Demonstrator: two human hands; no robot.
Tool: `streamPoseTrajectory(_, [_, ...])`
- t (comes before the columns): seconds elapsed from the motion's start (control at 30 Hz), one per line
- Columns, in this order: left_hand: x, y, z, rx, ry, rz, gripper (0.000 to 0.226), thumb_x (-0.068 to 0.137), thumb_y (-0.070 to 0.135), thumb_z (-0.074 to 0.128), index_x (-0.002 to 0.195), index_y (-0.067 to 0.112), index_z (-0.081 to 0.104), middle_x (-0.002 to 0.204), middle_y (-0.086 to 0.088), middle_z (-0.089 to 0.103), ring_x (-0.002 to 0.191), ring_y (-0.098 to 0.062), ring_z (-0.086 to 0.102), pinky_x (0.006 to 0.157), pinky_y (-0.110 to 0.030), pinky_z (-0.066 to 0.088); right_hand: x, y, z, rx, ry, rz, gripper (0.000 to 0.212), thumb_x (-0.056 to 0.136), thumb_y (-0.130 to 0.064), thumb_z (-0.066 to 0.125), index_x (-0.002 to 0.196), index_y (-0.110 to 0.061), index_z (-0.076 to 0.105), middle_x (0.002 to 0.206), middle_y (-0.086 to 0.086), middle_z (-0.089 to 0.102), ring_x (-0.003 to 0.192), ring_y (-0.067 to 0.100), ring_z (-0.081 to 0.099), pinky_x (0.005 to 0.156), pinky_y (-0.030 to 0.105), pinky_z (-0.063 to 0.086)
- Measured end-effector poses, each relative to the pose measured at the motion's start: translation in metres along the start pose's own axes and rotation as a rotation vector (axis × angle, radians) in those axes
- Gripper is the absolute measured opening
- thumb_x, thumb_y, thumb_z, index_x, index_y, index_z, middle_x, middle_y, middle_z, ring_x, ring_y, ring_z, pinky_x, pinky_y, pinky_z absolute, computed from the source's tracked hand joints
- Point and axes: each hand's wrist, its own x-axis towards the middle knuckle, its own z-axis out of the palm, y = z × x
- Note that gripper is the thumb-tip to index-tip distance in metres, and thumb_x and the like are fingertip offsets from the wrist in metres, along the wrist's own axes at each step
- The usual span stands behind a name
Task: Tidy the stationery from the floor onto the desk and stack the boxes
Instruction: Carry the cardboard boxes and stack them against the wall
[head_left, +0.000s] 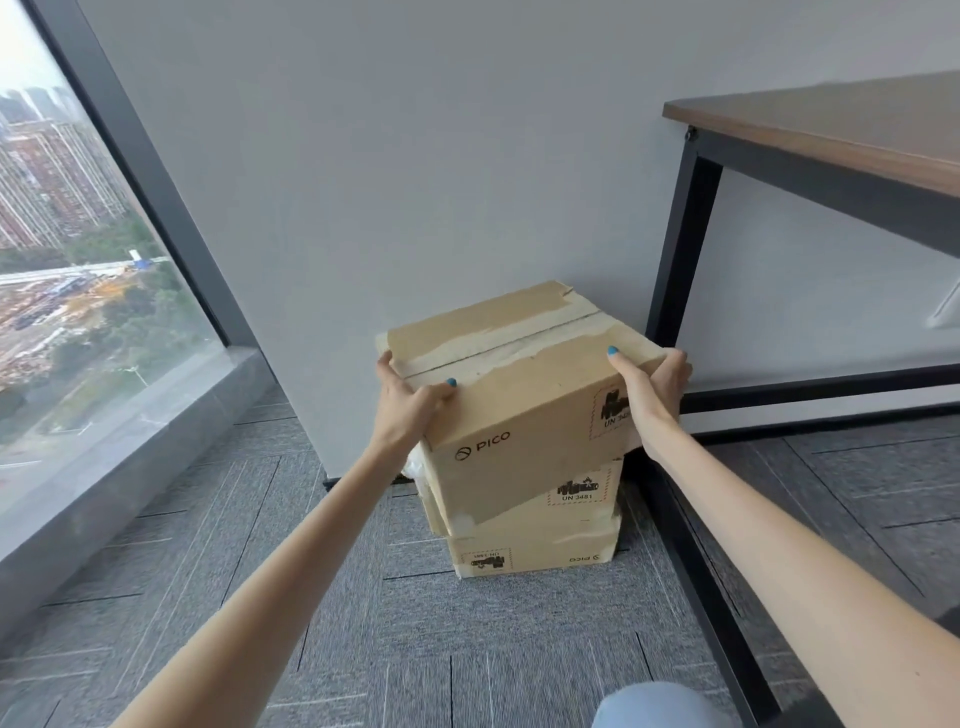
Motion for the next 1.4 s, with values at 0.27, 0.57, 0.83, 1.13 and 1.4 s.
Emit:
streamPoseTrajectory(0.27, [0.05,0.014,-0.012,-0.072,-0.033,-0.021,0.072,0.084,0.007,0.068,0.141,0.012,0.025,0.115,0.003,0.055,0.107,-0.018,0.059,0.074,-0.02,0.051,-0.013,0.007,0.013,-0.049,-0.01,-0.089,0.054,0.078,-0.044,0.072,0.104,-0.018,0.033,0.113,0.001,0.036,0.112,0.022,0.045,0.084,0.041,0.047])
streamPoseTrajectory(0.57, [0.088,0.009,-0.009,-0.063,-0.123,-0.036,0.069,0.083,0.012,0.07,0.141,0.014,0.033,0.126,0.001,0.056,0.102,-0.013,0.062,0.077,-0.024,0.052,-0.014,0.011,0.019,-0.111,0.077,-0.104,0.062,0.074,-0.052,0.073,0.109,-0.016,0.036,0.112,-0.003,0.036,0.111,0.02,0.045,0.076,0.036,0.044])
streamPoseTrajectory(0.83, [0.094,-0.007,-0.011,-0.086,-0.143,-0.061,0.067,0.085,0.01,0.067,0.143,0.016,0.032,0.127,0.001,0.055,0.091,-0.006,0.062,0.068,-0.019,0.05,-0.024,0.009,0.028,-0.188,0.134,-0.114,0.066,0.072,-0.061,0.068,0.11,-0.016,0.036,0.118,0.0,0.041,0.11,0.018,0.044,0.07,0.035,0.045])
streamPoseTrajectory(1.13, [0.088,-0.058,-0.032,-0.12,-0.154,-0.075,0.056,0.088,0.055,0.046,0.131,0.02,0.053,0.134,-0.01,0.056,0.123,-0.027,0.055,0.096,-0.042,0.048,-0.028,0.041,0.011,-0.015,-0.095,-0.067,0.083,0.071,-0.054,0.076,0.131,-0.019,0.032,0.128,0.001,0.047,0.115,0.015,0.049,0.091,0.035,0.044])
streamPoseTrajectory(1.4, [0.045,-0.126,-0.025,0.125,0.017,0.038,0.073,0.071,-0.02,0.031,0.132,0.017,0.049,0.137,0.003,0.05,0.126,-0.009,0.044,0.104,-0.033,0.039,-0.024,0.105,-0.003,-0.317,-0.272,0.094,0.07,0.075,-0.023,0.081,0.133,-0.011,0.043,0.13,0.006,0.059,0.12,0.024,0.055,0.094,0.035,0.04])
